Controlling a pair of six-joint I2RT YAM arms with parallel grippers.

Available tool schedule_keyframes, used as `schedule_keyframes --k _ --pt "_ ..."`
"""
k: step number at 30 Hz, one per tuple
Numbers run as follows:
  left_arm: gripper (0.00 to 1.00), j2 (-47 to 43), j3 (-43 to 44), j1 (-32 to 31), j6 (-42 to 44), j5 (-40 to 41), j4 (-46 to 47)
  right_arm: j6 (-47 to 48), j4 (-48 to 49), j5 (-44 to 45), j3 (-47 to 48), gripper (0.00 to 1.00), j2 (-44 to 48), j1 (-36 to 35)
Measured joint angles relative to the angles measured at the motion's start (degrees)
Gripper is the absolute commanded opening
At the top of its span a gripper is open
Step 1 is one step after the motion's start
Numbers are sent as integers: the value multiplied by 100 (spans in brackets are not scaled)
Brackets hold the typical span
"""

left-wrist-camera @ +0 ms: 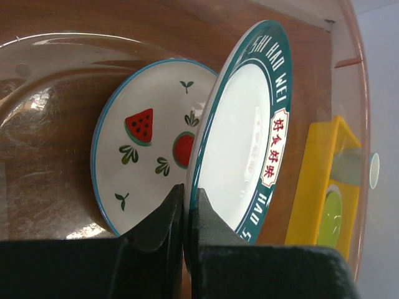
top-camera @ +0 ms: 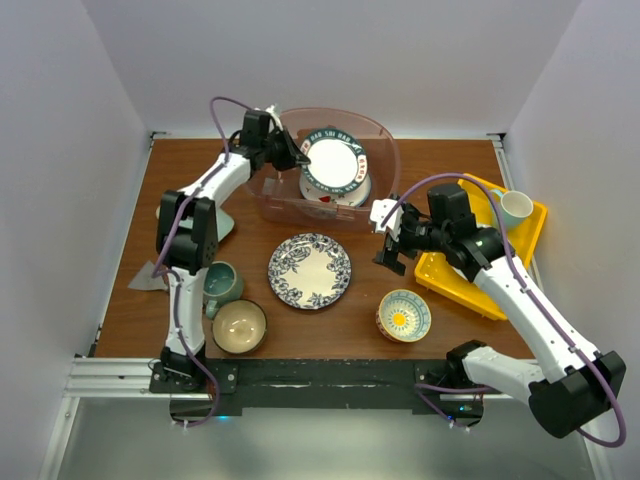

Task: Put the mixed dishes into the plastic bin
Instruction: Place the plate in the plastic bin.

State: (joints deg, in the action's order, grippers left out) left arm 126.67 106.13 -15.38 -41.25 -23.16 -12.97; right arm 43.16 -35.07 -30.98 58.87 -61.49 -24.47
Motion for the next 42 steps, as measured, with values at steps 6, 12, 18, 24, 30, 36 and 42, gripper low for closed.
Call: schedule_keyframes --k 6,12,18,24,30,36,42 --pt "10 262 179 0 11 48 -136 9 0 0 -9 98 0 -2" --pt "18 455 304 -2 26 116 -306 35 0 0 -9 98 0 -22" --pt "29 621 525 -2 31 151 -404 37 2 2 -9 98 0 -28" --pt "45 660 693 -7 48 229 -610 37 2 4 -9 98 0 -28" --pt "57 660 903 -7 306 514 -981 39 2 4 -11 98 2 -28" --pt "70 660 1032 -7 647 835 -1349 39 2 4 -11 98 2 -28" --pt "76 612 1071 -7 957 1119 -1550 39 2 4 -13 98 2 -28"
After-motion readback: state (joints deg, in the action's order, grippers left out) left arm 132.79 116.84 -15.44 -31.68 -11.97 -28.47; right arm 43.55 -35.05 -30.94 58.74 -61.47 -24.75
